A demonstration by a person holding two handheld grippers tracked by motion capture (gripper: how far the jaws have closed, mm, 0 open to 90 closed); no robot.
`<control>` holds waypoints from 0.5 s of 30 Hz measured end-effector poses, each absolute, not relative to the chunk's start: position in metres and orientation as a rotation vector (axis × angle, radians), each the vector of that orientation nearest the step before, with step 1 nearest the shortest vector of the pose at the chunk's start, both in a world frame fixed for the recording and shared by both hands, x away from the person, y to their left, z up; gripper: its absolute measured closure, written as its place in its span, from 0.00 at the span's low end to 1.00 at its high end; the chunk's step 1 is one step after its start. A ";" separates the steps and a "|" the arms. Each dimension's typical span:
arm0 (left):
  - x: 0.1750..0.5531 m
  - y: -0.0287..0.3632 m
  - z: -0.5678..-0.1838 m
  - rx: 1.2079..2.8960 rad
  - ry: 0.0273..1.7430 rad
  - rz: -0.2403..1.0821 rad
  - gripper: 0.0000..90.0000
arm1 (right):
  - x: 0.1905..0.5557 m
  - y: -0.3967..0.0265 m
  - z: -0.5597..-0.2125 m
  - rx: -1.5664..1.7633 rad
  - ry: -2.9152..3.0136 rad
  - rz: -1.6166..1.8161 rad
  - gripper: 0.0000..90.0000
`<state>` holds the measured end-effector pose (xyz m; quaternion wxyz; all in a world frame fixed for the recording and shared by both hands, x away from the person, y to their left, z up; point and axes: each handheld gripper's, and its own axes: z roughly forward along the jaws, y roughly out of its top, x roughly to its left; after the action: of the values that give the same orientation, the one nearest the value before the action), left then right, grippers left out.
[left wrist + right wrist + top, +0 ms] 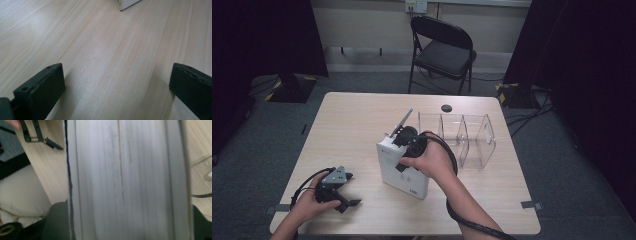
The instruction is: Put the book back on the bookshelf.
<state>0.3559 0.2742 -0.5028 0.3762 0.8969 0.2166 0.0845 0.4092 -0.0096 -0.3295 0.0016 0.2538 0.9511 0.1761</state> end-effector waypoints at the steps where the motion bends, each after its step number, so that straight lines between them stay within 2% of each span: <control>1: 0.356 0.274 -0.503 2.294 0.554 0.216 0.00 | 0.409 -0.009 -0.329 0.783 2.992 0.538 0.49; 6: 0.356 0.274 -0.503 2.289 0.555 0.218 0.00 | 0.406 -0.008 -0.324 0.733 2.962 0.521 0.56; 15: 0.357 0.274 -0.503 2.288 0.555 0.217 0.00 | 0.405 -0.011 -0.322 0.732 2.958 0.529 0.57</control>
<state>0.3567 0.2736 -0.5031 0.3791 0.8955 0.2172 0.0849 0.4046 -0.0107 -0.3222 0.0245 0.2365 0.9562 0.1709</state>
